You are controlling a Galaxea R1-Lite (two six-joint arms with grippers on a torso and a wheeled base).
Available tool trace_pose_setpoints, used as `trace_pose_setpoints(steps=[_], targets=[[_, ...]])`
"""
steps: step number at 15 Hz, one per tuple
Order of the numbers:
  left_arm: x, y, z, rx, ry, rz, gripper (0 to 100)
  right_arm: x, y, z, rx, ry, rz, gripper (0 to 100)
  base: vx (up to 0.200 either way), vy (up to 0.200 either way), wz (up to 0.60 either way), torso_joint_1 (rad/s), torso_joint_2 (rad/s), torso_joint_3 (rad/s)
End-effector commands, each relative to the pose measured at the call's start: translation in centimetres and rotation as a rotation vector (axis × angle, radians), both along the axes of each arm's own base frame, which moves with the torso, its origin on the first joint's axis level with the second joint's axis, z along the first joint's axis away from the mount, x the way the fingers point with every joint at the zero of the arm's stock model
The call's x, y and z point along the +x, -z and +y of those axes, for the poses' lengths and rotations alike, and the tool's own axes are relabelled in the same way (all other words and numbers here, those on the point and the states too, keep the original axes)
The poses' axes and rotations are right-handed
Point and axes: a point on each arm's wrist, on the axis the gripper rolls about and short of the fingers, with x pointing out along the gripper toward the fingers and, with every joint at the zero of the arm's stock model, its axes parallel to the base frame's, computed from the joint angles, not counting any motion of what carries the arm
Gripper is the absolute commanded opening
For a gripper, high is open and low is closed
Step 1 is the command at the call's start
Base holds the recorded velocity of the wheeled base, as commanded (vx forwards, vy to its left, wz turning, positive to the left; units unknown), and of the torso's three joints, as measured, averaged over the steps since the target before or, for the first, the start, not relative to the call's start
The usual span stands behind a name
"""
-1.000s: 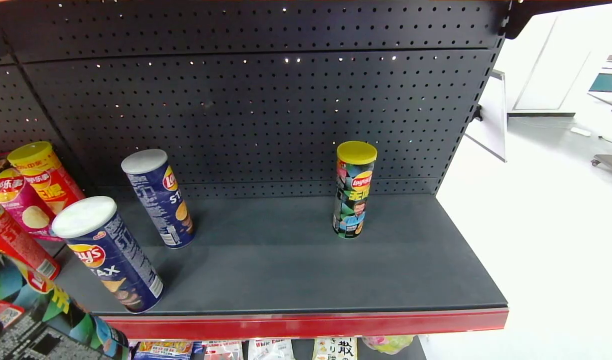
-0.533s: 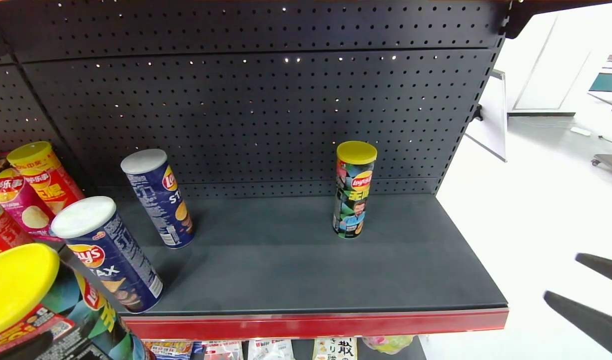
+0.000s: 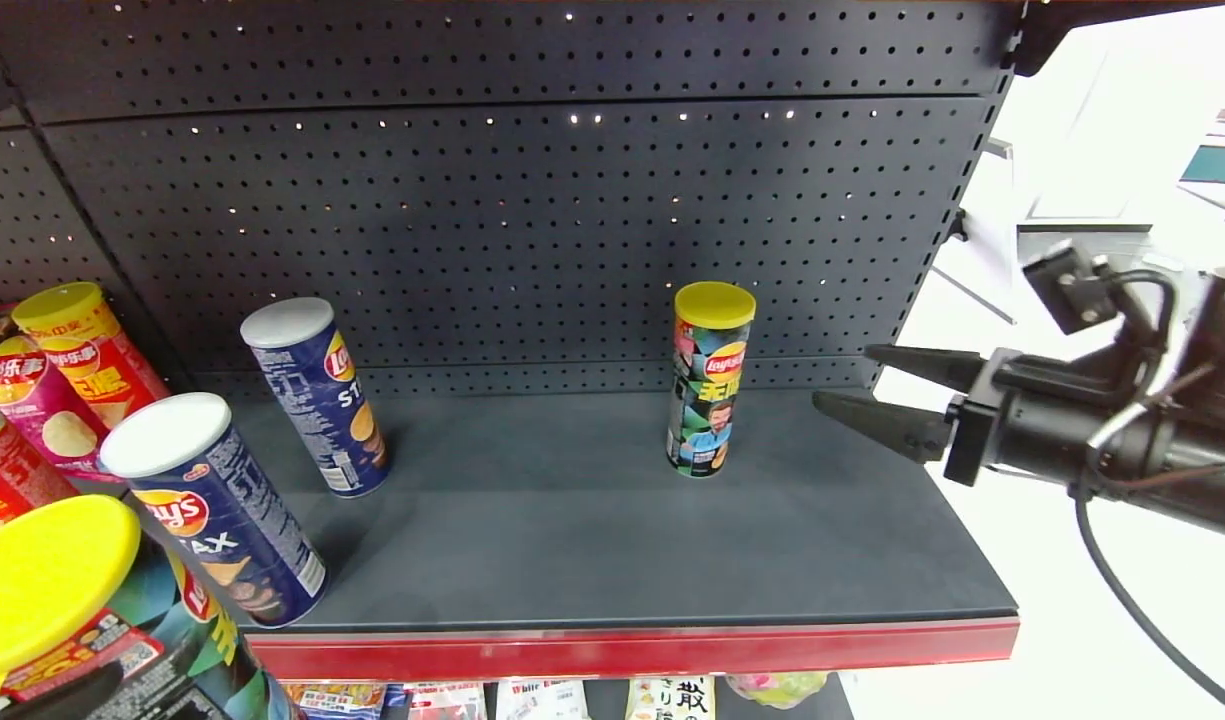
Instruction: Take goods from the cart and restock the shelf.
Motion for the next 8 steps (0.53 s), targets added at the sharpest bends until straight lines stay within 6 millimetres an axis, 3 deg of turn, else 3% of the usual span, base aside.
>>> trace_pose_setpoints(steps=[1, 5, 8], targets=[[0.0, 0.2, 0.0, -0.001, 0.004, 0.010, 0, 4.8, 2.6, 1.7, -0.050, -0.071, 0.037, 100, 0.000, 0.000, 0.00, 0.000, 0.00, 0.000], [0.2, 0.1, 0.0, 0.001, -0.004, 0.010, 0, 7.6, 3.5, 0.6, -0.060, -0.132, 0.023, 100, 0.000, 0.000, 0.00, 0.000, 0.00, 0.000], [0.4, 0.1, 0.0, 0.003, -0.003, 0.016, 0, 8.3, 4.2, -0.6, -0.055, -0.199, 0.020, 100, 0.000, 0.000, 0.00, 0.000, 0.00, 0.000]])
